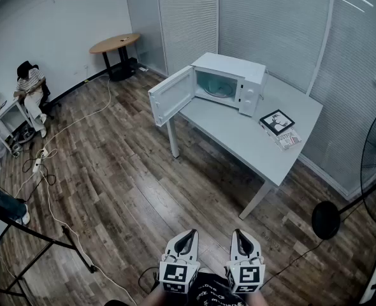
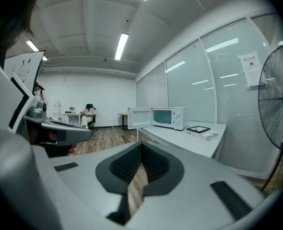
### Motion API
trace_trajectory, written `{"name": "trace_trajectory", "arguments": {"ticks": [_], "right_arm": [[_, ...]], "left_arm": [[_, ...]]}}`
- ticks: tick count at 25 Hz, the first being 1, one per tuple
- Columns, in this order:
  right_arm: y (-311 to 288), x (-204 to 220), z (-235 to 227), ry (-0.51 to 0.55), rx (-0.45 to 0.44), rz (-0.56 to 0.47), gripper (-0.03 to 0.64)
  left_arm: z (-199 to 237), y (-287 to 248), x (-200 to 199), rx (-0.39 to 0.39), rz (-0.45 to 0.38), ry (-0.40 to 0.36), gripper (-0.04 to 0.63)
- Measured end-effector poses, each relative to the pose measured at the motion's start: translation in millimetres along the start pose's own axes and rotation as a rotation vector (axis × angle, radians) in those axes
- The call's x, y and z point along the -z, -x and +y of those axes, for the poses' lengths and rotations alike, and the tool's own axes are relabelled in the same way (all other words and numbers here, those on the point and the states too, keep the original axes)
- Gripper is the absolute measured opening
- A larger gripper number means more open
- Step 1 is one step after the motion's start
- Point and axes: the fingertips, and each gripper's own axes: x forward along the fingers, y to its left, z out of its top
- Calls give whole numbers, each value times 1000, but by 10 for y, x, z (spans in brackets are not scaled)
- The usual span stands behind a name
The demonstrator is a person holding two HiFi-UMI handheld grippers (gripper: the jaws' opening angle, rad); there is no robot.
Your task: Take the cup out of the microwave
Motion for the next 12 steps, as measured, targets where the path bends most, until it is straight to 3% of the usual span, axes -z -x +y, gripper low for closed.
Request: {"name": "trace_trajectory", "arguments": {"ticks": [12], "right_arm": [[-39, 37, -196, -39, 34, -12, 3]], "left_arm": [[-57, -136, 1, 5, -9, 3, 6]]}}
